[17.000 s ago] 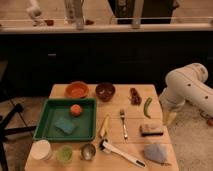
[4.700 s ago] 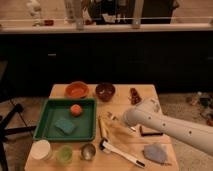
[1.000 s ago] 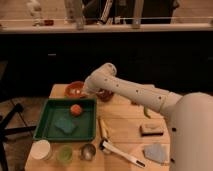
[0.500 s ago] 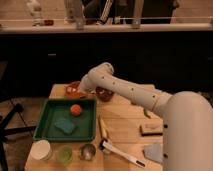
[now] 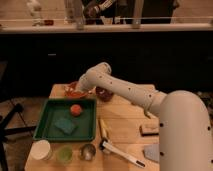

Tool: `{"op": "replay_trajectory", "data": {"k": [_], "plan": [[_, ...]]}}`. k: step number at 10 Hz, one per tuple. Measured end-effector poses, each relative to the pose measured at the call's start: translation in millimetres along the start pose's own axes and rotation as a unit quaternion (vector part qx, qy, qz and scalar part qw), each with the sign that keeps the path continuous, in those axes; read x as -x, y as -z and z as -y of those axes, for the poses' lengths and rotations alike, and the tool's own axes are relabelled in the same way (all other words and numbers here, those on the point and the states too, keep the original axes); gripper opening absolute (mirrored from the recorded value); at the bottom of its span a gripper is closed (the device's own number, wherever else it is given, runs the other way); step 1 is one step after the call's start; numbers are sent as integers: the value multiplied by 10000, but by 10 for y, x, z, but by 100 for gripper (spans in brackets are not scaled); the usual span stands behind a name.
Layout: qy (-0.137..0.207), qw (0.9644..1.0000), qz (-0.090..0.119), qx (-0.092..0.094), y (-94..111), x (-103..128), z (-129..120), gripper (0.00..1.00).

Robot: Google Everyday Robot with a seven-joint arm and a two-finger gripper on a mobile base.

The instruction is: Place fork in red bowl

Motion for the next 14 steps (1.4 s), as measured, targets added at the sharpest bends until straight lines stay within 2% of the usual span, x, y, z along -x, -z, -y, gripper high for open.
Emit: {"op": "replay_trajectory", "data": {"k": [5,6,9,12,14], "plan": [[-6,10000,7,-8,-3,2,-5,0],[-68,9999,90,-86,-16,7,-8,0],[-273,9979,336,-490,-45,-23,37,0],[-362,9960,471,-662,-82,-8,124,0],[-342,9958,533,-664,-160,69,195,0]]}}
